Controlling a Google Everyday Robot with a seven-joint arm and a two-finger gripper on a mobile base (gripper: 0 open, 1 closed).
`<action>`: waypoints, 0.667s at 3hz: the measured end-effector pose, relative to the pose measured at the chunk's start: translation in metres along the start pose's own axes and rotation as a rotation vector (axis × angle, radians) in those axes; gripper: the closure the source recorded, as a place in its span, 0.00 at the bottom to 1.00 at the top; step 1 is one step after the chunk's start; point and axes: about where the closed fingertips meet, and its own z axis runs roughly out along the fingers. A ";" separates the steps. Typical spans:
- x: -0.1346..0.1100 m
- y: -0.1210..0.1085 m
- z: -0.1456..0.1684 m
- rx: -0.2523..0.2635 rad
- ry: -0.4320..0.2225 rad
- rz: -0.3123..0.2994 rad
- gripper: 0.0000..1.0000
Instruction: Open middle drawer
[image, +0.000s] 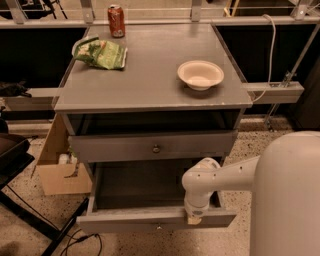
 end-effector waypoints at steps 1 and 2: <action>0.002 0.009 0.001 -0.010 -0.001 0.014 1.00; -0.003 0.014 -0.002 -0.005 -0.026 0.041 0.96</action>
Offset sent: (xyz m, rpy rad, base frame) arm -0.4432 -0.1712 0.0217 0.0396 0.3888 -0.6466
